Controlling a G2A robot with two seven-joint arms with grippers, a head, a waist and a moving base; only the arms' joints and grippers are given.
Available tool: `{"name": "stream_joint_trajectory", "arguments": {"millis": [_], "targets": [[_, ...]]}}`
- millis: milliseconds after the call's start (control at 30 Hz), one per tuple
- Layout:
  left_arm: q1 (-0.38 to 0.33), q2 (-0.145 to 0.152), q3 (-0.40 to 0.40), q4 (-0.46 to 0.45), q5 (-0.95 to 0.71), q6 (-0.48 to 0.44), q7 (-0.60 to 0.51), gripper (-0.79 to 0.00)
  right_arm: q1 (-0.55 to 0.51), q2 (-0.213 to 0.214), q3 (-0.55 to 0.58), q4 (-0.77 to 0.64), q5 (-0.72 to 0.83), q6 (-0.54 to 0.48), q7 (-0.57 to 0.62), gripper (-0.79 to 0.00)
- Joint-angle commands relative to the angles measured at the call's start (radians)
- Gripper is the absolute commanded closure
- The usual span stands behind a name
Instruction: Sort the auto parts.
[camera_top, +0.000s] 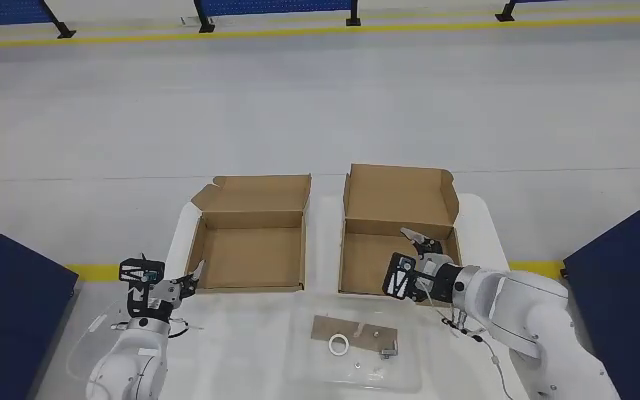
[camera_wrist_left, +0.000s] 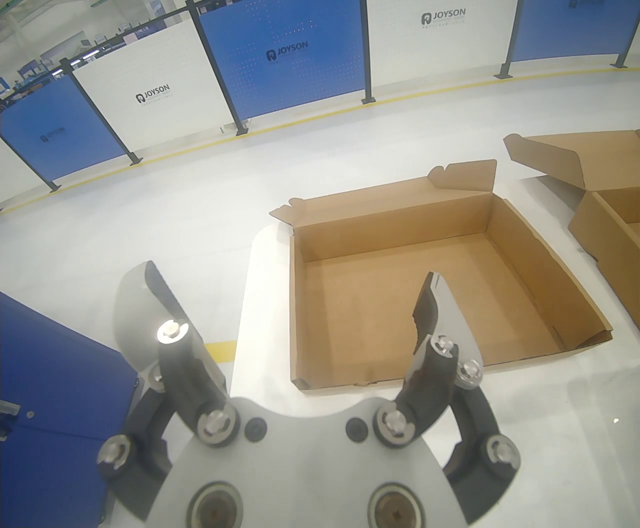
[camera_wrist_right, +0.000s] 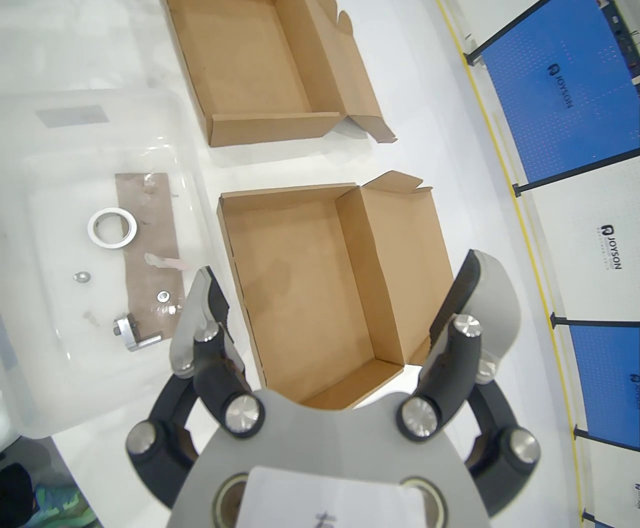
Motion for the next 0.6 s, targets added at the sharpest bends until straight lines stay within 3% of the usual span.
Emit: {"name": "stream_joint_trajectory", "arguments": {"millis": [0, 333, 567], "targets": [[0.0, 0.0, 0.0, 0.0, 0.0, 0.0, 0.0, -0.785, -0.001, 0.0, 0.001, 0.0, -0.001, 0.001, -0.006, -0.785], [0.0, 0.0, 0.0, 0.0, 0.0, 0.0, 0.0, -0.785, 0.01, 0.002, -0.004, -0.021, -0.024, -0.001, -0.012, -0.785], [0.0, 0.0, 0.0, 0.0, 0.0, 0.0, 0.0, -0.785, 0.079, 0.014, -0.11, -0.068, -0.056, -0.064, 0.089, -0.785]]}}
